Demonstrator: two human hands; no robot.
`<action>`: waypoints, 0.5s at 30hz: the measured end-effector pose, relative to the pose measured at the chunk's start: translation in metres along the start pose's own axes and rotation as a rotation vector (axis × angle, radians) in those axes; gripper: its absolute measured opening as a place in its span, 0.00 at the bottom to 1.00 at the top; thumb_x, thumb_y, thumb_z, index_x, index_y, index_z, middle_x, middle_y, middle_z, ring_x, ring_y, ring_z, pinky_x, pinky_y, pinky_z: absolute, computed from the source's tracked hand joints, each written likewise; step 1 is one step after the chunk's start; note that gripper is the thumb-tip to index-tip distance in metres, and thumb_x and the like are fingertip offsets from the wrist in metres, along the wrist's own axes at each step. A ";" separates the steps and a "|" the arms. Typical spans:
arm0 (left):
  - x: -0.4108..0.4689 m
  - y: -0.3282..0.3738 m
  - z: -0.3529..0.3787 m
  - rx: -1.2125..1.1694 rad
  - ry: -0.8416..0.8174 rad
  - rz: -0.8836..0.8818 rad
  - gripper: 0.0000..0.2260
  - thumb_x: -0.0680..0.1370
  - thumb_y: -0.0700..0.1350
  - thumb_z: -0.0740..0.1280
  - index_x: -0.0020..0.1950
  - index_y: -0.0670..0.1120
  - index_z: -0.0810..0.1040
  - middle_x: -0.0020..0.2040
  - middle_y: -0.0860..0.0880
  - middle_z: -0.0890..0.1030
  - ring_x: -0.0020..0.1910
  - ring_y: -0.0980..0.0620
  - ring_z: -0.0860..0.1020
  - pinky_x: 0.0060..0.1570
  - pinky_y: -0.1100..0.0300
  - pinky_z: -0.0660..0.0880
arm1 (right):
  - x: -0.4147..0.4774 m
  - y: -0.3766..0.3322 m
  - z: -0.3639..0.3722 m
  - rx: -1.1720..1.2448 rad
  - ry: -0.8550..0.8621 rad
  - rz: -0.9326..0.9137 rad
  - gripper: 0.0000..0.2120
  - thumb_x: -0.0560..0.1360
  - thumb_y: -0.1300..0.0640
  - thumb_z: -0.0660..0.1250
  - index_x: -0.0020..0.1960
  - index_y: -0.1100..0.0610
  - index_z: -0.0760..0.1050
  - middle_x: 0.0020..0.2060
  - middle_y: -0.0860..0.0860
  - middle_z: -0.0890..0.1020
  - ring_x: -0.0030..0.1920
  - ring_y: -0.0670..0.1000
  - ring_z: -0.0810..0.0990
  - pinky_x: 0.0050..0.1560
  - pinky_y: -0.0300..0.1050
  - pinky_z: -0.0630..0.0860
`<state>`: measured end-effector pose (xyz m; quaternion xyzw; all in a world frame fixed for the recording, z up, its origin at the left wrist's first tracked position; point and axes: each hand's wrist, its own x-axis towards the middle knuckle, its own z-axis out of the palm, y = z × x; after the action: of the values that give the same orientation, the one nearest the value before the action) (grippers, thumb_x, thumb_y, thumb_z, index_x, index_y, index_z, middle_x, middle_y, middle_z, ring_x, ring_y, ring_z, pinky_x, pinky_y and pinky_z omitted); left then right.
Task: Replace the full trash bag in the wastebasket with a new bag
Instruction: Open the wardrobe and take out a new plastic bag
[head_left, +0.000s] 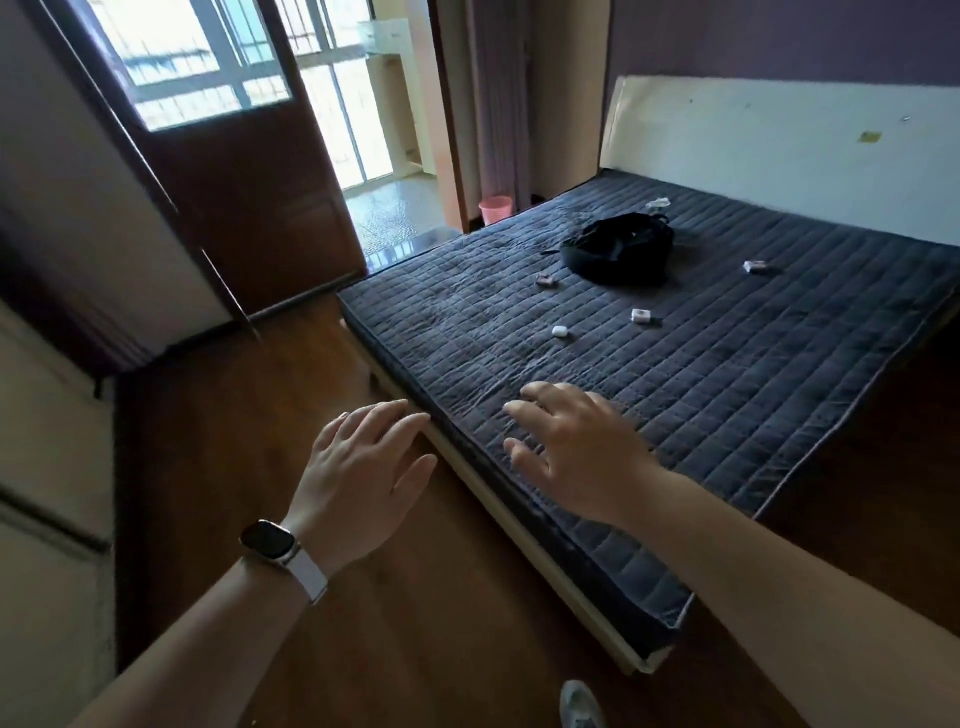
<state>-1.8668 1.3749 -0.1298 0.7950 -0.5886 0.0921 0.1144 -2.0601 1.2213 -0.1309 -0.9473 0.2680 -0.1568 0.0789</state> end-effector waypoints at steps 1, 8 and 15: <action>0.014 -0.002 0.001 0.016 -0.002 -0.013 0.22 0.77 0.62 0.54 0.67 0.54 0.72 0.68 0.52 0.74 0.68 0.50 0.70 0.69 0.48 0.63 | 0.014 0.008 0.000 0.013 0.001 -0.015 0.25 0.74 0.41 0.53 0.61 0.54 0.76 0.60 0.56 0.79 0.59 0.59 0.77 0.57 0.57 0.74; 0.099 -0.006 0.012 0.081 0.017 -0.099 0.21 0.78 0.61 0.55 0.67 0.55 0.71 0.68 0.53 0.73 0.68 0.49 0.70 0.69 0.48 0.63 | 0.108 0.066 -0.002 0.047 -0.013 -0.128 0.26 0.74 0.41 0.52 0.62 0.54 0.75 0.61 0.56 0.78 0.60 0.60 0.76 0.58 0.58 0.73; 0.125 -0.032 0.023 0.145 0.006 -0.187 0.21 0.77 0.61 0.56 0.67 0.55 0.72 0.68 0.52 0.74 0.68 0.50 0.70 0.69 0.47 0.63 | 0.180 0.066 0.012 0.083 -0.014 -0.269 0.24 0.74 0.41 0.53 0.62 0.53 0.74 0.61 0.53 0.77 0.60 0.58 0.76 0.57 0.56 0.73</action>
<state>-1.7994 1.2624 -0.1194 0.8523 -0.5034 0.1256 0.0663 -1.9428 1.0710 -0.1118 -0.9717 0.1315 -0.1703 0.0980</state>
